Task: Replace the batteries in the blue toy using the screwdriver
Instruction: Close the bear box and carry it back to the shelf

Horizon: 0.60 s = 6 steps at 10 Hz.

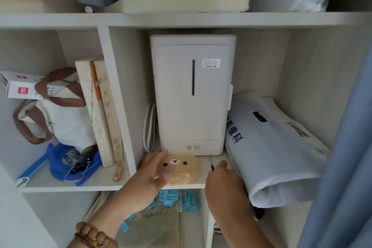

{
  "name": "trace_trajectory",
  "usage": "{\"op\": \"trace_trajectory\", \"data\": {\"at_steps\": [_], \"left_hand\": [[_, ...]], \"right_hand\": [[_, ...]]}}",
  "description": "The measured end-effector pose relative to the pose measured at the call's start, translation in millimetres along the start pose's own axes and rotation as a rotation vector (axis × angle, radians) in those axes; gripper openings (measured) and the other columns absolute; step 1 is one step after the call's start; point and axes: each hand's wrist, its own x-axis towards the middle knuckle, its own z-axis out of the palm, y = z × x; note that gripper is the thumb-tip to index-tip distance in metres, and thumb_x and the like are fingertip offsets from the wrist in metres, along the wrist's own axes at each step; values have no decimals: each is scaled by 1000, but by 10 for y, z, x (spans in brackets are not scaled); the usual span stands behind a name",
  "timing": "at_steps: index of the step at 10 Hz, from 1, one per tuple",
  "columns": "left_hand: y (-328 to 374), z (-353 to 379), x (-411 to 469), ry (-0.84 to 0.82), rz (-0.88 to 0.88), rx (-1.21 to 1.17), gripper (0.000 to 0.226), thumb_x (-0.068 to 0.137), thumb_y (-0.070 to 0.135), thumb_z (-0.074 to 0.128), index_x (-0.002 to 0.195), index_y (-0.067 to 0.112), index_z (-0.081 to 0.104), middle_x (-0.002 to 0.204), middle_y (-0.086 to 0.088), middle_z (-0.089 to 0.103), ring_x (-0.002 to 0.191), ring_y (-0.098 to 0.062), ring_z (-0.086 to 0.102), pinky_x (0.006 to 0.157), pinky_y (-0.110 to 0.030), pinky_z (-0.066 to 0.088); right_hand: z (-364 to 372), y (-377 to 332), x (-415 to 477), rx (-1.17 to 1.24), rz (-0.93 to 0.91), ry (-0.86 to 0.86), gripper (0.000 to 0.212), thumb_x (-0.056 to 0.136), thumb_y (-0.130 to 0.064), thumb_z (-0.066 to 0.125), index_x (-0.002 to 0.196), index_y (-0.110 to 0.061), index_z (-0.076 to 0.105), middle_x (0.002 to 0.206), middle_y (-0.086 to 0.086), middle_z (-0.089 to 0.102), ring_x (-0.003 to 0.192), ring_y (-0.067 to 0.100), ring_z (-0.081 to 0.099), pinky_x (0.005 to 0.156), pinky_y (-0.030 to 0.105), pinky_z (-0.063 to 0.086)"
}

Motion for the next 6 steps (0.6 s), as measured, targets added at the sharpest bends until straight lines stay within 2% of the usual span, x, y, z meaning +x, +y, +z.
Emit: {"op": "trace_trajectory", "data": {"at_steps": [1,3,4,5,6], "left_hand": [[24,3,13,18,22,11,61,103,26,51,155,37,21,160,25,10,136,3,18,122,-34,22],[65,8,-11,51,22,-41,60,102,19,54,154,32,28,161,22,15,139,0,22,123,-38,23],[114,9,-70,101,41,-67,58,100,23,57,151,35,31,160,21,18,141,-3,24,123,-39,24],[148,-9,-155,187,80,-127,51,99,26,59,140,47,37,155,24,28,142,-5,31,121,-41,28],[228,4,-319,284,174,-138,44,100,24,59,128,54,45,144,32,40,131,14,39,118,-31,28]], "right_hand": [[-9,5,2,11,-1,-25,9,102,-17,45,110,-14,48,101,3,75,91,17,75,70,27,58],[-88,-7,-7,34,8,-79,13,102,-18,48,113,-12,47,111,5,73,100,19,74,76,27,58],[-139,-11,-34,2,12,-103,14,102,-17,47,115,-11,47,111,5,73,101,19,73,78,28,58],[-134,-8,-79,31,-10,-116,21,105,-20,43,123,-10,44,116,6,70,104,20,72,81,28,58],[-185,2,-210,103,-29,-101,44,107,-31,38,142,-5,30,122,6,68,107,20,71,81,27,56]]}}
